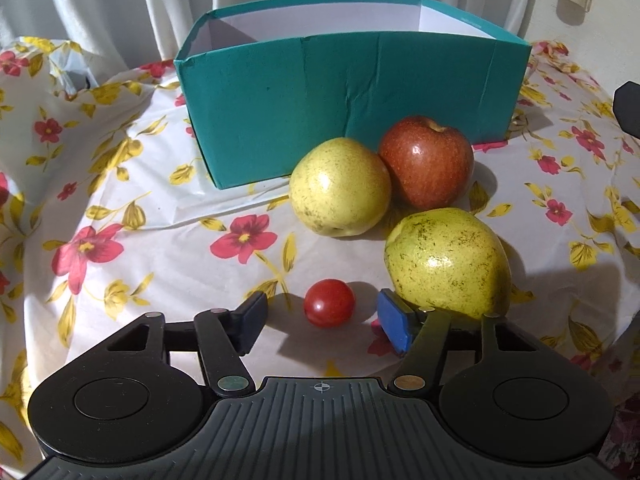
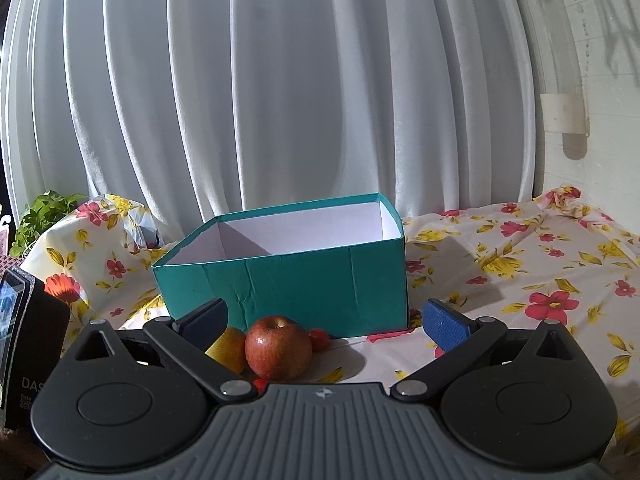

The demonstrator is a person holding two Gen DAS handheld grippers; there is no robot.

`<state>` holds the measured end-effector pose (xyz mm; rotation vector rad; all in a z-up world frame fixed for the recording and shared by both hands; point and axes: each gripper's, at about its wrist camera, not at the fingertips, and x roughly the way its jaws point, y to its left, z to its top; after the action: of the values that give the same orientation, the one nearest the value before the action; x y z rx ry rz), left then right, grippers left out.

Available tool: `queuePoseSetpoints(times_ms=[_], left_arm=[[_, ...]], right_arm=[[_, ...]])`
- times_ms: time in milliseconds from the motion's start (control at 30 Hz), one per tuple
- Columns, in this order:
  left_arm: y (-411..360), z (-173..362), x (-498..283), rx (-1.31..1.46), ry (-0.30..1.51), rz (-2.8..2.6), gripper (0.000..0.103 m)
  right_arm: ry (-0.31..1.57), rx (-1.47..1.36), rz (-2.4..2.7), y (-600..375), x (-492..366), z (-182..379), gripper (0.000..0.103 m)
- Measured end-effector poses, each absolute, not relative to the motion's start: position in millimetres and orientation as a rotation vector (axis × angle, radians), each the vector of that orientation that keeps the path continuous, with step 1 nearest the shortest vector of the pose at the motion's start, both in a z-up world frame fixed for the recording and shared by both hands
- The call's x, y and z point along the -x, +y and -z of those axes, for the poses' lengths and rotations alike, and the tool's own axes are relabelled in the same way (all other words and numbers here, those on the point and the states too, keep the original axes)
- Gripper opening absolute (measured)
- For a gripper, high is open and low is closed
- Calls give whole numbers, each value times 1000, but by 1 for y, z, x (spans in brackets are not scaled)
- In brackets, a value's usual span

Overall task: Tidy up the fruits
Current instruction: 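Close the left tool on the red cherry tomato, then lift the tomato with the left tool while the right tool grasps a yellow-green pear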

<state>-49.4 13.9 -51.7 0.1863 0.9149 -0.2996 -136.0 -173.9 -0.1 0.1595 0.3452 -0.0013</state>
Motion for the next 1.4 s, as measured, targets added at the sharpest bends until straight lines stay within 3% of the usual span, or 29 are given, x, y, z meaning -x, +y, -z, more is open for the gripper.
queuePoseSetpoints(times_ms=[100,233,1133,1333,1400], left_arm=[[13,51,49,-174,924,312,44],[16,50,49,-160,928,300,31],[69,-3,42,-9,838,197,30],[77,-2,41,-6,842,203,30],[78,-2,41,-7,844,208,30]], right_arm=[[348,-158,2,-174,134,0,103],[343,-151,-2,-172,133,-2,103],[500,15,-18,-89,113,42,103],[549,19,-34,-72,101,62,87],[573,9,-35,-70,96,68,76]])
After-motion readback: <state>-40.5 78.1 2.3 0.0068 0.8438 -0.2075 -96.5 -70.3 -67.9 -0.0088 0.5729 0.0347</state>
